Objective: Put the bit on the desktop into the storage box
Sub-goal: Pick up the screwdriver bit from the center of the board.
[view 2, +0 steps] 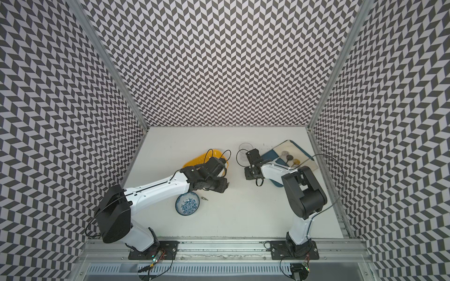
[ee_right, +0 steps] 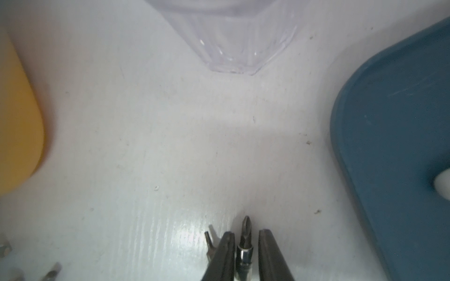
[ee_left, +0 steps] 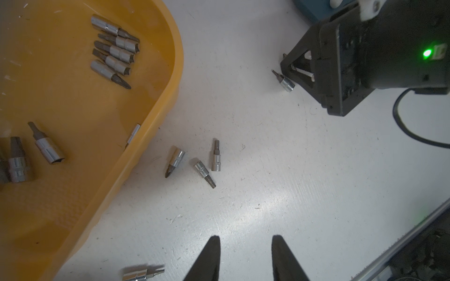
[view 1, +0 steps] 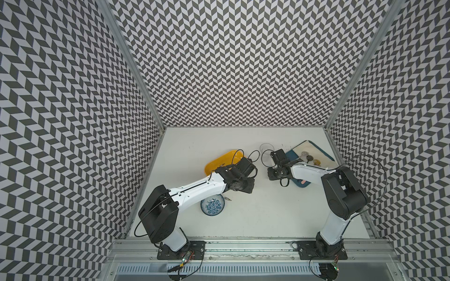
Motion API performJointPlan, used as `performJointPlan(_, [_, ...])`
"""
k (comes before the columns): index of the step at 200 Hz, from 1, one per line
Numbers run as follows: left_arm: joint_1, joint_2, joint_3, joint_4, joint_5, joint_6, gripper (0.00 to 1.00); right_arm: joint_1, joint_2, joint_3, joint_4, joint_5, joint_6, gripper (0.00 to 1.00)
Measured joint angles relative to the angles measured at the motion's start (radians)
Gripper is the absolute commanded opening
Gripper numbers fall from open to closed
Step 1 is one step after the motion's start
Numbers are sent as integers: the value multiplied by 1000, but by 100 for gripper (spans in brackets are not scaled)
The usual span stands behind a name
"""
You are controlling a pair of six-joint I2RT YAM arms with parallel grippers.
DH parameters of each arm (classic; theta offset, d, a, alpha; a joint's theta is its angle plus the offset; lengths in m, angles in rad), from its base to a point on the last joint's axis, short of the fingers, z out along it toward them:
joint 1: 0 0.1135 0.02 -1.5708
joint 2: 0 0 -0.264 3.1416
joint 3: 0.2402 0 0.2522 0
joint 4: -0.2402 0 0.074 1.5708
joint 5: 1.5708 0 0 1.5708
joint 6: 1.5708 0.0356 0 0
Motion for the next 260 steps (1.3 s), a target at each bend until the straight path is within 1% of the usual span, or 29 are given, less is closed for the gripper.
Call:
performJointPlan(23, [0, 0, 3, 0, 0, 0, 39, 20, 0, 2, -16, 33, -6, 21])
performJointPlan(42, [0, 4, 3, 1, 0, 0, 39, 28, 0, 3, -24, 46, -10, 14])
performJointPlan(68, [0, 13, 3, 0, 0, -1, 39, 29, 0, 3, -25, 46, -13, 11])
performJointPlan(91, [0, 13, 3, 1, 0, -3, 39, 29, 0, 3, -24, 42, -13, 4])
performJointPlan(99, [0, 16, 3, 1, 0, -3, 39, 29, 0, 3, -24, 39, -13, 0])
performJointPlan(155, [-1, 75, 33, 0, 1, -3, 39, 20, -6, 6, -35, -15, 4, 0])
performJointPlan(193, [-6, 107, 89, 0, 2, -3, 39, -3, -48, 31, -137, -50, 11, 0])
performJointPlan(221, [-10, 150, 132, 1, 2, -3, 39, -53, -110, 82, -183, -55, 10, 0])
performJointPlan(260, [-19, 259, 231, -7, 3, -3, 38, -156, -204, 128, -221, -60, 3, 0])
